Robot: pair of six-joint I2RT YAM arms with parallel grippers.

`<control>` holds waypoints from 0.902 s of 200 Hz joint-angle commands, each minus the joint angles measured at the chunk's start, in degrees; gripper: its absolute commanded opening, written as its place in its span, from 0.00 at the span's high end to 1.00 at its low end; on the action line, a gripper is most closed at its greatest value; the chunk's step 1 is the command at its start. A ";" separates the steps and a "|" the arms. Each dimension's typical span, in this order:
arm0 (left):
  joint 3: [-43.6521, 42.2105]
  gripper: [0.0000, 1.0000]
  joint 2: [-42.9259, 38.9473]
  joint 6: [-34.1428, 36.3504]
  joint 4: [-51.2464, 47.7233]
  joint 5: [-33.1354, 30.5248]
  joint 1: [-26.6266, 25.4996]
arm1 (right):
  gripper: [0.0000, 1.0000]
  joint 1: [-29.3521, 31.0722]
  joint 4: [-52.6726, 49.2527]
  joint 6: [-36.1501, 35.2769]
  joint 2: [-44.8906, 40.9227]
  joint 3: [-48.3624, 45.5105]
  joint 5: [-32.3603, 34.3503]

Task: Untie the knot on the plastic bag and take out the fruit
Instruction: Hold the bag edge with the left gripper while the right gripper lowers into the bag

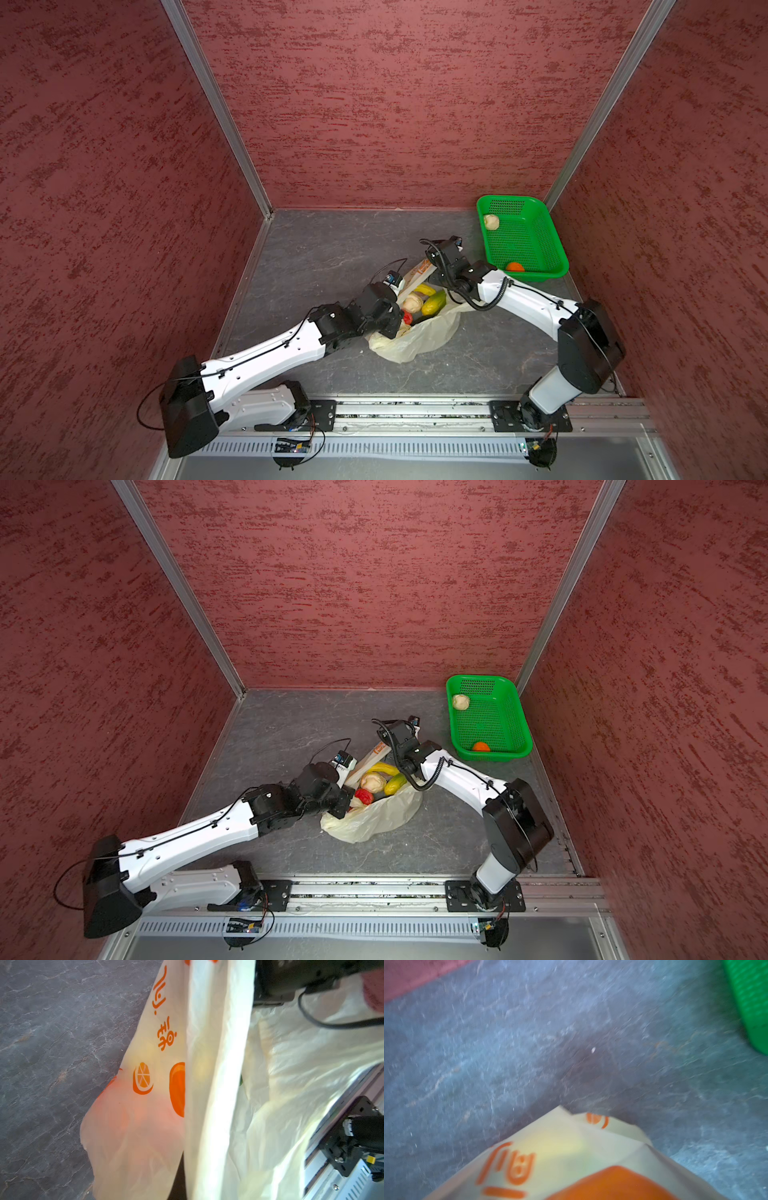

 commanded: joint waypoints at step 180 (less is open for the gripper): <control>9.14 1.00 3.24 -9.27 -3.31 6.84 10.75 | 0.02 21.30 -1.66 -10.77 -14.07 -11.86 -0.44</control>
